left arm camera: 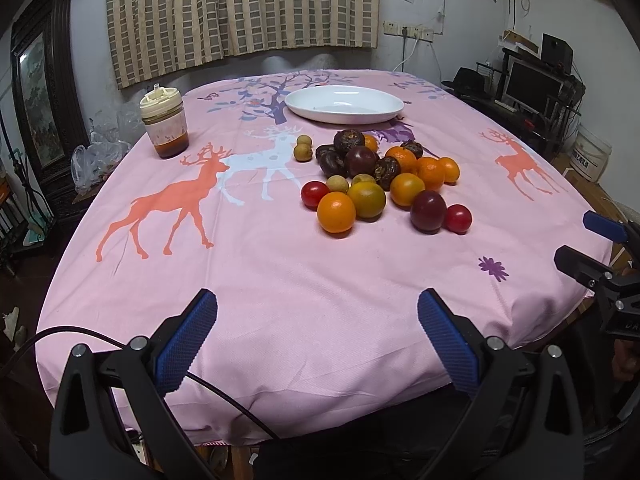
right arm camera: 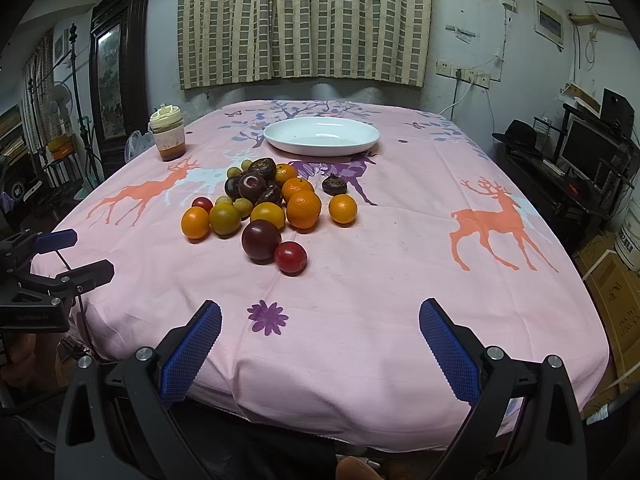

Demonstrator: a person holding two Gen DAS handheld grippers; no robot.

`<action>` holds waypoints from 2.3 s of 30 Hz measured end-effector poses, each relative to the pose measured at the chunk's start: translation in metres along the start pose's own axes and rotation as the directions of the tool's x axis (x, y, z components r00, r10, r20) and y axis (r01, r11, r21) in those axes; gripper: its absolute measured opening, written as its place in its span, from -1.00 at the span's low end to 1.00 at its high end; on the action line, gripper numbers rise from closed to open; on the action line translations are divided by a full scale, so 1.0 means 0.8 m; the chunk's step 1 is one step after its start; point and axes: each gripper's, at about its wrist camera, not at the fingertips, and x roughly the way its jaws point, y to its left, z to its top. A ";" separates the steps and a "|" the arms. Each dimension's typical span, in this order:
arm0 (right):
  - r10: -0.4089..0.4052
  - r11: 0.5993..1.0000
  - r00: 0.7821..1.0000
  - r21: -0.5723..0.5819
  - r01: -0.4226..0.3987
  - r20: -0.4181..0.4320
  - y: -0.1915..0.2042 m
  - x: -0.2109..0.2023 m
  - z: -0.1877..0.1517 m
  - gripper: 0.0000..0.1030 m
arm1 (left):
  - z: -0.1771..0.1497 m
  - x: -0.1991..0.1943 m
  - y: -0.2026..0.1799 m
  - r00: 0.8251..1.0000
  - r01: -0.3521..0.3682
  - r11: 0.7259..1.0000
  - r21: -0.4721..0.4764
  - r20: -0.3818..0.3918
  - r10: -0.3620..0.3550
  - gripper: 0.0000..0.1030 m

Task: Organize fruits

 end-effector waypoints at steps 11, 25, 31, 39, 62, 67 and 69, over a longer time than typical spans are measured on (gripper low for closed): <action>-0.001 1.000 1.000 -0.002 0.001 0.001 0.005 0.000 0.001 0.93 | 0.000 0.000 0.000 1.000 -0.001 1.000 0.001 -0.001 0.001 0.91; 0.000 1.000 1.000 -0.003 0.000 0.001 0.005 0.000 0.001 0.93 | 0.000 0.000 0.000 1.000 -0.002 1.000 0.003 -0.002 0.002 0.91; -0.001 1.000 1.000 -0.003 0.001 0.002 0.006 0.000 0.001 0.93 | 0.000 0.000 0.000 1.000 -0.001 1.000 0.003 -0.001 0.001 0.91; -0.001 1.000 1.000 -0.003 0.001 0.001 0.006 0.000 0.001 0.93 | 0.000 0.000 0.000 1.000 -0.002 1.000 0.003 -0.002 0.002 0.91; 0.064 0.998 0.997 0.025 -0.063 -0.034 -0.003 0.033 0.001 0.93 | -0.002 0.028 0.014 1.000 0.003 1.000 -0.007 -0.030 -0.003 0.91; 0.089 0.996 0.992 0.036 -0.086 -0.094 -0.006 0.085 0.014 0.61 | 0.001 0.040 0.025 0.999 0.024 1.000 -0.009 -0.025 -0.024 0.91; 0.116 0.993 0.985 0.045 -0.111 -0.131 -0.007 0.111 0.020 0.37 | 0.002 0.045 0.029 0.999 0.029 1.000 -0.003 -0.021 -0.029 0.91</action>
